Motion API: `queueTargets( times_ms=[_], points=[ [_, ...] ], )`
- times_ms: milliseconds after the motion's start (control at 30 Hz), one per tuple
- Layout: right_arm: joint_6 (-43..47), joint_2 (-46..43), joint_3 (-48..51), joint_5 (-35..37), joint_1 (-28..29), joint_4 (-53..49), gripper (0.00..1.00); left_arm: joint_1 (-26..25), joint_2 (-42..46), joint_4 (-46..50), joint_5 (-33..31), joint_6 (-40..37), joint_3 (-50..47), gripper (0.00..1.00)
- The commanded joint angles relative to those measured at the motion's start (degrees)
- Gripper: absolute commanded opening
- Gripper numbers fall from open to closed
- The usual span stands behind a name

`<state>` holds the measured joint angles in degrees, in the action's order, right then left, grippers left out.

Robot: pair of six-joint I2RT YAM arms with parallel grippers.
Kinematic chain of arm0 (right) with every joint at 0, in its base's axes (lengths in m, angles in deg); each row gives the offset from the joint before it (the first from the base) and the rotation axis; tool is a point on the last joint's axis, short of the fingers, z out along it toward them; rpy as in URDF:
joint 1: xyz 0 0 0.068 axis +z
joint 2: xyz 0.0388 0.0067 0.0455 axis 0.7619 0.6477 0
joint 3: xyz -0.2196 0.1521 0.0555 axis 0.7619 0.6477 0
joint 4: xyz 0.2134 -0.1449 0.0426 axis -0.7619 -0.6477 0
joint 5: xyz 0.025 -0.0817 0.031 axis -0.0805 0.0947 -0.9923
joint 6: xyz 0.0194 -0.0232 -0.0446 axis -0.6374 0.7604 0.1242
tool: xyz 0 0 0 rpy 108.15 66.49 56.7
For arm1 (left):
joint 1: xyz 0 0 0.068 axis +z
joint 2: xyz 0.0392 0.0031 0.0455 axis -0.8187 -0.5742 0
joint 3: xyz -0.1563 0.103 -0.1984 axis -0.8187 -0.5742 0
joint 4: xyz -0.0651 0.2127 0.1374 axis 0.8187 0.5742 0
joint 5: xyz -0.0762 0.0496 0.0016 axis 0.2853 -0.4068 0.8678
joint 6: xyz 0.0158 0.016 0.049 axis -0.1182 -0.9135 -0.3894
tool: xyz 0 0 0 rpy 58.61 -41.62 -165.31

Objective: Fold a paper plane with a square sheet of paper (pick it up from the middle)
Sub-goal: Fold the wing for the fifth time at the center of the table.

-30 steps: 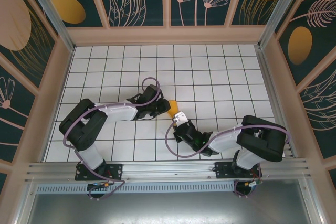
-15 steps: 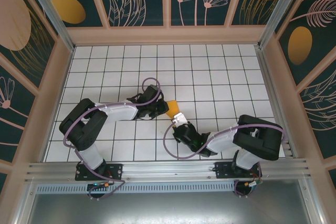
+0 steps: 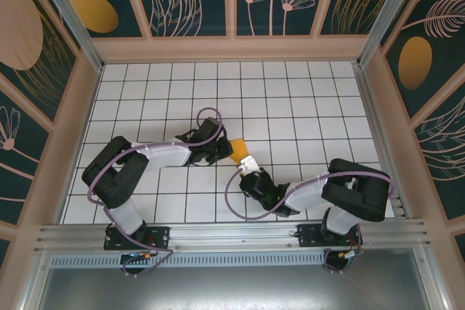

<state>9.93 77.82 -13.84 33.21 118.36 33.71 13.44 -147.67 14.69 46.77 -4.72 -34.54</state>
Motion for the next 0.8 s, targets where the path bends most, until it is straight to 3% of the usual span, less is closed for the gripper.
queueTargets(
  times_ms=[0, 133, 233, 333, 467, 600, 767],
  points=[
    [-1.1, 0.2, -0.6, 1.1, 0.6, -0.9, 0.08, 0.4, 0.4, 1.6, -1.1, -1.1, 1.5, 0.12],
    [-2.2, -0.3, -0.6, 0.1, 0.3, -0.8, 0.02, 0.5, 2.7, 2.0, -2.1, -1.6, 1.1, 0.15],
    [-4.3, -2.1, 0.3, -3.7, -0.9, 0.5, 0.00, 0.4, 5.7, 1.9, -4.1, -1.4, -0.4, 0.24],
    [-7.5, -5.3, 2.4, -11.0, -3.4, 3.5, 0.00, 0.4, 9.6, 2.5, -7.6, -0.7, -2.4, 0.41],
    [-12.9, -9.2, 5.2, -22.1, -8.0, 8.0, 0.00, 0.4, 15.2, 2.6, -12.1, 0.2, -5.7, 0.52],
    [-17.8, -10.5, 6.5, -30.8, -12.4, 10.9, 0.00, 0.5, 19.1, 2.0, -14.4, 0.6, -8.2, 0.54],
    [-21.3, -9.4, 6.8, -36.1, -15.7, 11.8, 0.00, 0.4, 19.6, 0.3, -12.9, 0.3, -9.2, 0.53]
  ],
)
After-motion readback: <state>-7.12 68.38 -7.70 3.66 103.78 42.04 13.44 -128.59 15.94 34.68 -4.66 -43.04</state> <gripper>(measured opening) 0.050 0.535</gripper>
